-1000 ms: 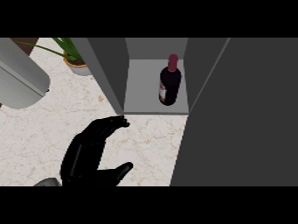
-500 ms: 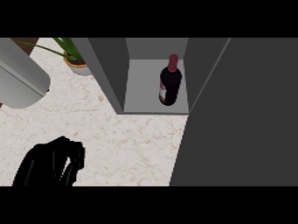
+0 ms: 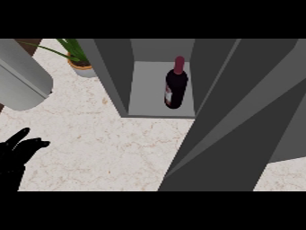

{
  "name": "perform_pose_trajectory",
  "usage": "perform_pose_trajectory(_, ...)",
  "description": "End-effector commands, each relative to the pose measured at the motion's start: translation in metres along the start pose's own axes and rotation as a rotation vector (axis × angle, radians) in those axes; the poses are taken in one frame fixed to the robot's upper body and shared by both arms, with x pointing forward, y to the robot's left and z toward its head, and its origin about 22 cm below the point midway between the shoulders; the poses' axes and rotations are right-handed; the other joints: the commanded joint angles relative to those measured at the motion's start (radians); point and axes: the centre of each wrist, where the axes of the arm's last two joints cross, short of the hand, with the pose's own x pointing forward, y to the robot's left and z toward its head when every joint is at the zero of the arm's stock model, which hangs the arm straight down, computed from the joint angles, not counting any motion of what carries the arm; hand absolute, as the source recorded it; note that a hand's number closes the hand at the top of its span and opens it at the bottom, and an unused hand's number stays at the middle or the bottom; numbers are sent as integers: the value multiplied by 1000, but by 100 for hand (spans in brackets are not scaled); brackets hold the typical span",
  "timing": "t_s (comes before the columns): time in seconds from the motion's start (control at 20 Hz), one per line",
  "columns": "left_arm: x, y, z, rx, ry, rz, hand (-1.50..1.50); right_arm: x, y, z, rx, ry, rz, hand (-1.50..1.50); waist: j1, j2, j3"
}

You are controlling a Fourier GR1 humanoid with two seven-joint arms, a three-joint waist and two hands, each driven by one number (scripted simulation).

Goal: Pick up the wine, place it into the cabinet and close the cabinet

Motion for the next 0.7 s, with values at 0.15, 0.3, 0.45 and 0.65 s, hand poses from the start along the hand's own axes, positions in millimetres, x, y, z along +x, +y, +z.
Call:
perform_pose_trajectory(0.15, 20, 39, 27, 68, -5, -5, -150, 1, 49, -32, 108, 9, 40, 150, 22, -1, -2)
perform_pose_trajectory(0.3, 28, 48, 20, 81, -44, -10, -150, -4, 69, -40, 94, -7, 35, 150, 11, -1, -2)
perform_pose_trajectory(0.45, 39, 60, 25, 57, -18, -29, -150, -2, 61, -56, 41, -44, 58, 150, 34, 0, -3)
perform_pose_trajectory(0.65, 48, 67, 32, 58, -36, -40, -150, 4, 55, -63, -98, -110, 38, 150, 41, -2, -3)
